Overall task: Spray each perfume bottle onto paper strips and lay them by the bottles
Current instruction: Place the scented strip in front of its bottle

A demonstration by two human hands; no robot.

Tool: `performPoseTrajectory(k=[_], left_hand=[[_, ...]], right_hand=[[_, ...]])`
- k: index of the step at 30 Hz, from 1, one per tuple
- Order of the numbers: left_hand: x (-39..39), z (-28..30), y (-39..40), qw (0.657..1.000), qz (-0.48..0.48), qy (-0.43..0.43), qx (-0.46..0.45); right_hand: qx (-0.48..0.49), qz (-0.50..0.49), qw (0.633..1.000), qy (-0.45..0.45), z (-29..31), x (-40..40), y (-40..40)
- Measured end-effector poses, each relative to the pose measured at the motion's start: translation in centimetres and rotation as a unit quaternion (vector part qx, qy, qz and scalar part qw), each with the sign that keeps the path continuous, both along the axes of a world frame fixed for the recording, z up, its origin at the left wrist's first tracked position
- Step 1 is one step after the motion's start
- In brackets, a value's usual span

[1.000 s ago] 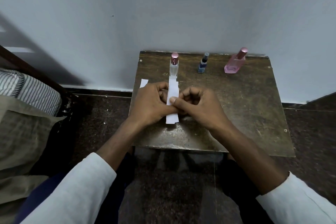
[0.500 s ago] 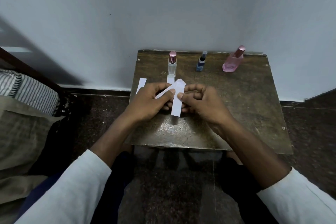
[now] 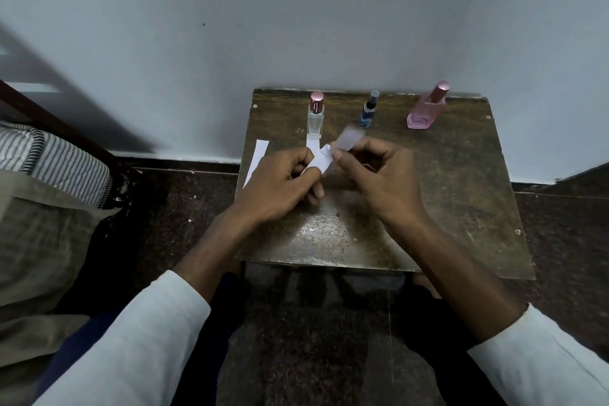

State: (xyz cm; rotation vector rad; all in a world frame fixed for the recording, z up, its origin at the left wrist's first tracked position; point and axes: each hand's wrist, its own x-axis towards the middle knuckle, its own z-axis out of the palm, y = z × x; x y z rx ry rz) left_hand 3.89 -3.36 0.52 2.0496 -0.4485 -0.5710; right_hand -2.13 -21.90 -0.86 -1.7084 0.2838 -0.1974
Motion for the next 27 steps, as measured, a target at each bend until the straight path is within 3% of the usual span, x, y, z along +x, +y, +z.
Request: performPoseTrajectory(k=[4, 12, 18, 24, 25, 27], left_hand=[[-0.1, -0.1, 0.0, 1.000, -0.016, 0.000, 0.009], [-0.2, -0.3, -0.3, 1.000, -0.018, -0.001, -0.003], [-0.3, -0.4, -0.2, 0.997, -0.039, -0.063, -0.009], [-0.1, -0.5, 0.0, 0.990, -0.041, -0.133, -0.016], [-0.1, -0.4, 0.0, 0.989, -0.035, -0.140, -0.017], [0.1, -0.3, 0.3, 0.990, -0.013, -0.141, -0.022]], right_hand=[[-0.058, -0.016, 0.998, -0.016, 0.0, 0.1, -0.3], [-0.003, -0.036, 0.999, -0.011, -0.2, 0.1, 0.2], [-0.136, -0.026, 0.990, -0.010, 0.1, -0.2, 0.1], [-0.199, 0.010, 0.977, -0.081, 0.8, -0.8, 0.3], [-0.203, -0.008, 0.976, -0.075, 0.7, -0.7, 0.2], [-0.162, -0.135, 0.977, -0.026, 0.6, -0.1, -1.2]])
